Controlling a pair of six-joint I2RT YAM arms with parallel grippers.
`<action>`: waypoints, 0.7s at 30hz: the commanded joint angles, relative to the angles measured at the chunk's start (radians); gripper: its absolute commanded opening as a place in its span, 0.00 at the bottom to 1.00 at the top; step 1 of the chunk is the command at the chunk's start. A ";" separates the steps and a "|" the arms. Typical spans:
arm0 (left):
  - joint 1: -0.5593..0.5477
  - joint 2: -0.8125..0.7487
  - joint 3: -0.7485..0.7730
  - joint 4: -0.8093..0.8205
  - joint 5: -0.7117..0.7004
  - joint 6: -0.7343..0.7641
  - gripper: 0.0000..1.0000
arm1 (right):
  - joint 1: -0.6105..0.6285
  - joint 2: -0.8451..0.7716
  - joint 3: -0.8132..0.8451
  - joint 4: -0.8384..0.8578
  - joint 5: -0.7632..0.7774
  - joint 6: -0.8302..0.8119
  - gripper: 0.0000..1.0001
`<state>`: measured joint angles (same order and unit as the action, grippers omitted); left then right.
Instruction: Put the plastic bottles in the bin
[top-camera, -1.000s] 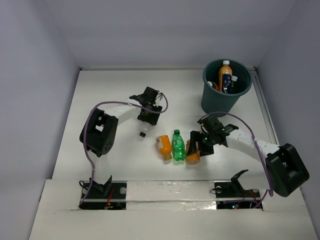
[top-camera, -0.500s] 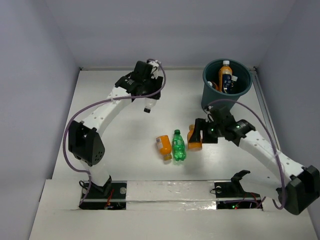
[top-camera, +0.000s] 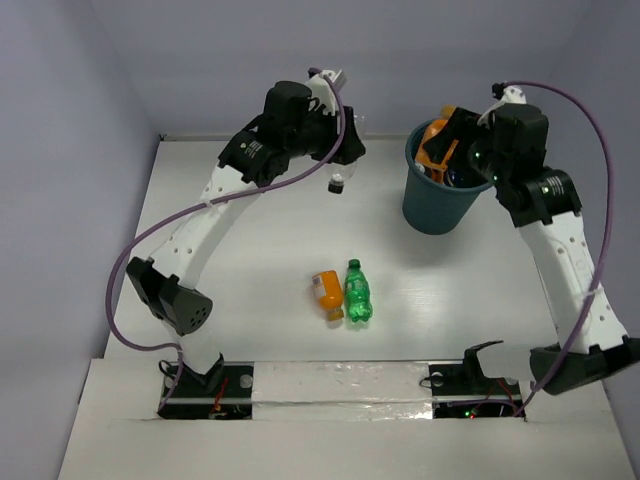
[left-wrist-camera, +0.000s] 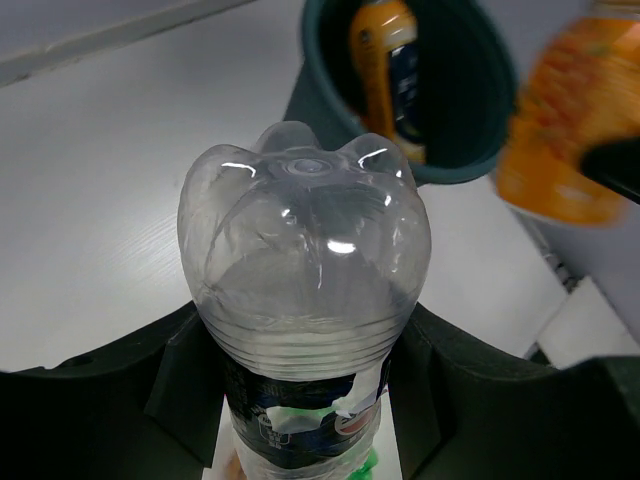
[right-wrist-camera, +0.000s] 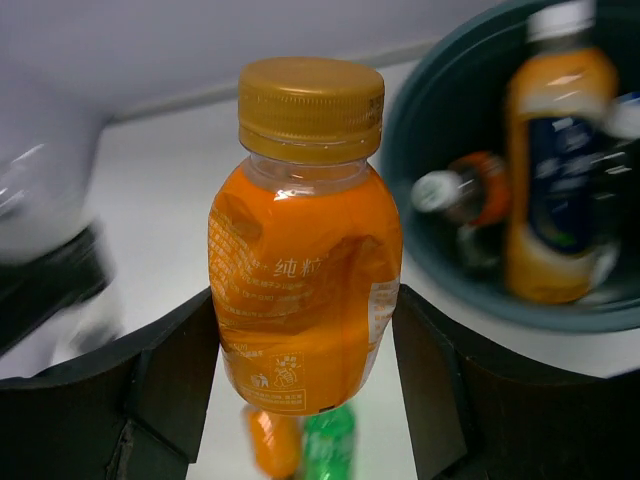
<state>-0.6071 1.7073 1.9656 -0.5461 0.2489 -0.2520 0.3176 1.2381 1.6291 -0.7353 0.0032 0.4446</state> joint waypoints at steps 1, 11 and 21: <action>-0.040 0.015 0.110 0.081 0.072 -0.061 0.34 | -0.080 0.087 0.080 0.028 0.104 -0.067 0.41; -0.105 0.146 0.279 0.305 0.102 -0.213 0.34 | -0.252 0.215 0.092 0.074 0.285 -0.103 0.45; -0.155 0.291 0.349 0.589 0.032 -0.381 0.34 | -0.273 0.181 0.092 0.046 0.253 -0.076 0.94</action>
<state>-0.7448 1.9854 2.2402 -0.1223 0.3145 -0.5613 0.0418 1.4757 1.6985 -0.7219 0.2573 0.3630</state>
